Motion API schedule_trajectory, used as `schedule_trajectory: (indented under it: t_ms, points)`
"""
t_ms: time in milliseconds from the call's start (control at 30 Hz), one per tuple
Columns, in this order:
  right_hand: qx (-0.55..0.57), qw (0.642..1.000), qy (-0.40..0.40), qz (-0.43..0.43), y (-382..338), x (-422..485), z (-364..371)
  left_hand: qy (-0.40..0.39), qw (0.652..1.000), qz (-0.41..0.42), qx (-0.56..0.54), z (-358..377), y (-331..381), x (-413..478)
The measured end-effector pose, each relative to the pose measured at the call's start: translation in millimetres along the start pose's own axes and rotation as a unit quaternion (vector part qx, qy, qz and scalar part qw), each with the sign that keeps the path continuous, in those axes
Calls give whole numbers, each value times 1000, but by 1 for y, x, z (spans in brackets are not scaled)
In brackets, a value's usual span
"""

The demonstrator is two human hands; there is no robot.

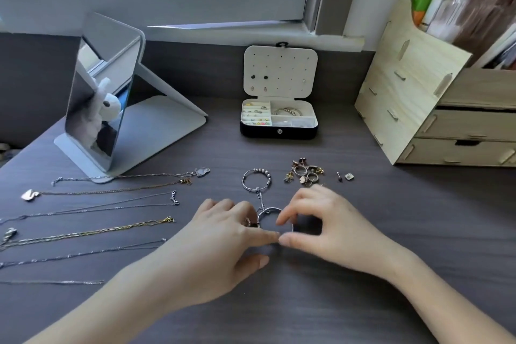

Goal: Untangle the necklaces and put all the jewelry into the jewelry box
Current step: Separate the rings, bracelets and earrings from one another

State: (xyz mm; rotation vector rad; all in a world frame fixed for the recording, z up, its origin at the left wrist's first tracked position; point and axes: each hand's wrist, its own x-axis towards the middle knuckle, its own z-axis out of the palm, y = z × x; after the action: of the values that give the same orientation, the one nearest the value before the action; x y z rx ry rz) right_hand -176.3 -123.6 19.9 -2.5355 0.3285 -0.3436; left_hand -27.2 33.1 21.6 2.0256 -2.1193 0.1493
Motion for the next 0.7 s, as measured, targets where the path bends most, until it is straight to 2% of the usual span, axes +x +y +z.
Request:
schedule_trajectory:
  t_ms: [67,233,333,500,700]
  points:
    - [-11,999,-26,-16,-2,-4,5,2,1000,-7,-21,-2,1,-5]
    - [-36,999,-15,-19,2,-9,3,-12,998,-38,-56,-6,-7,-19]
    - [-32,999,-21,-20,3,-12,3,-37,987,-85,-130,-8,-10,-20]
    - [123,992,0,31,3,-12,-3,-8,971,-124,-202,-9,-9,-19]
    - [277,955,37,102,-1,-10,-5,18,946,-144,-290,-5,8,-13]
